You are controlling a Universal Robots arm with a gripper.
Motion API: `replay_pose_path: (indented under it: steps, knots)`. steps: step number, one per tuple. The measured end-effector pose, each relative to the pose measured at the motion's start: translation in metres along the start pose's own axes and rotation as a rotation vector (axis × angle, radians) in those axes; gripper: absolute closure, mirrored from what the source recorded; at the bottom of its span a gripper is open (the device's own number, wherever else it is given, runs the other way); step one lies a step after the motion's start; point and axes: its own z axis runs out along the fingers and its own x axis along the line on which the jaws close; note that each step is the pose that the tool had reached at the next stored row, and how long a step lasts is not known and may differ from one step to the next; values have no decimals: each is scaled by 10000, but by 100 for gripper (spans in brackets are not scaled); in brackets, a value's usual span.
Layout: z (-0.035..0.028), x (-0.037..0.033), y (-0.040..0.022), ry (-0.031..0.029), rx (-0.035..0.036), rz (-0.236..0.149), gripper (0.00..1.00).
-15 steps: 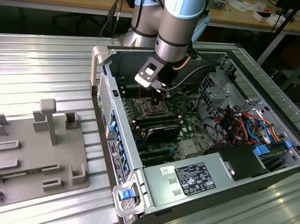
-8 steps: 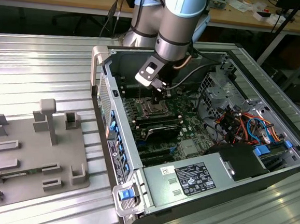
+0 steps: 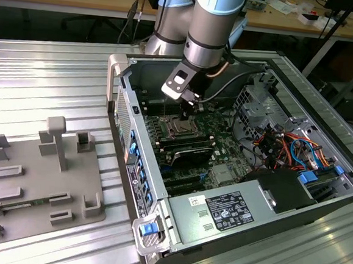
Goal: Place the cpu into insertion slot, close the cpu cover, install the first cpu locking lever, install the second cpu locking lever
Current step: 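Install the first cpu locking lever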
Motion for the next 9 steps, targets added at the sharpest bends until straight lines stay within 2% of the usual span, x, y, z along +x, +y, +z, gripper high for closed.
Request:
replay_pose_path:
  steps: [2, 3, 9]
  knots:
    - [0, 0, 0, 29, -15, -457, 89]
    - [-9, -1, 0, 34, -17, -556, 89]
    - [-126, -4, 8, 36, -19, -584, 89]
